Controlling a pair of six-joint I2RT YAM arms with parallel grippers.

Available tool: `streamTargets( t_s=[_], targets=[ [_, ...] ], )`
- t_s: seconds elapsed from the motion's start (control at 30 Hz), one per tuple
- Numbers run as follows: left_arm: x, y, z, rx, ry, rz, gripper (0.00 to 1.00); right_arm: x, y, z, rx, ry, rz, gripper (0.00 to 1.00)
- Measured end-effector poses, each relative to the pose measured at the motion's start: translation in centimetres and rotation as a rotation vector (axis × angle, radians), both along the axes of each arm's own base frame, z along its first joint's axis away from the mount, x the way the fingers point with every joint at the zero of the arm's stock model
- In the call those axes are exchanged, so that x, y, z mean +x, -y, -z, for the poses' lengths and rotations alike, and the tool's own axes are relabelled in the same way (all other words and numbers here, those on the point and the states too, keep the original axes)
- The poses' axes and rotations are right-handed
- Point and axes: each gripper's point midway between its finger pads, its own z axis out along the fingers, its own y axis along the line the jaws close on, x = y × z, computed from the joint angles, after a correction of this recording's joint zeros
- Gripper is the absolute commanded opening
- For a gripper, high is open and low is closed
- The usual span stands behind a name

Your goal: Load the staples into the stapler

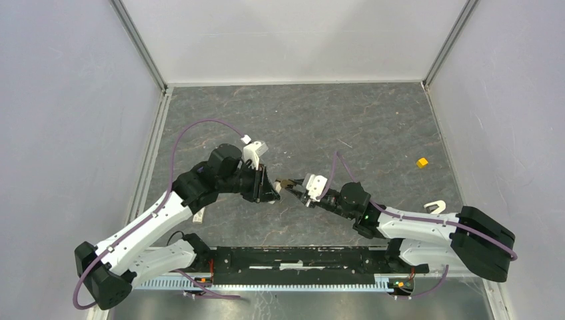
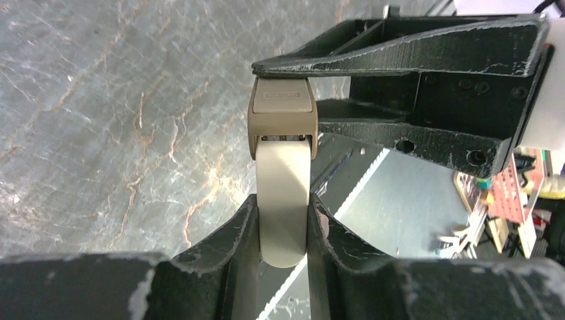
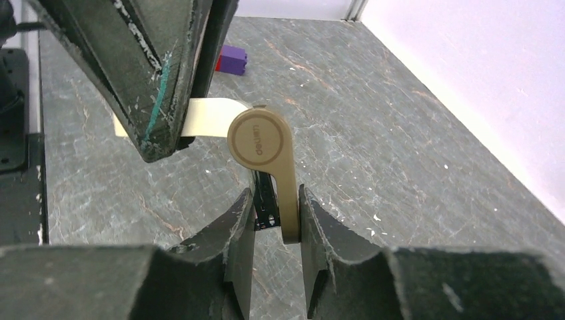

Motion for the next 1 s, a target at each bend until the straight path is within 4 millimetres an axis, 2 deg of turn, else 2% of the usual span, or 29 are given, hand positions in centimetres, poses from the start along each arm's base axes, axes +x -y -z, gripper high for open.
streamTargets(
  t_s=[0.2, 0.33, 0.47, 0.7, 0.87, 1.0],
  targets=[
    [-1.6, -0.3, 0.8, 0.066, -0.065, 0.099, 0.02, -1.4, 0.1, 0.8, -0.101, 0.088, -0.096, 0.11],
    [-2.3, -0.4, 1.8, 0.112, -0.126, 0.137, 0.04, -2.2, 0.1, 2.0, -0.171, 0.118, -0.16, 0.09],
    [-2.6, -0.6, 2.2, 0.16, -0.162, 0.158, 0.21, -2.7, 0.0, 2.7, -0.207, 0.132, -0.202, 0.09],
    [-2.0, -0.8, 1.4, 0.215, -0.145, 0.166, 0.52, -2.5, -0.1, 2.3, -0.2, 0.139, -0.203, 0.08],
    [0.6, -0.7, -0.6, 0.208, -0.011, 0.096, 0.73, -2.5, 0.3, 4.6, -0.233, 0.006, -0.175, 0.08],
    [2.5, -1.6, -2.4, 0.205, 0.11, -0.001, 0.78, -1.9, 1.0, 5.7, -0.21, -0.149, -0.098, 0.09]
  ],
)
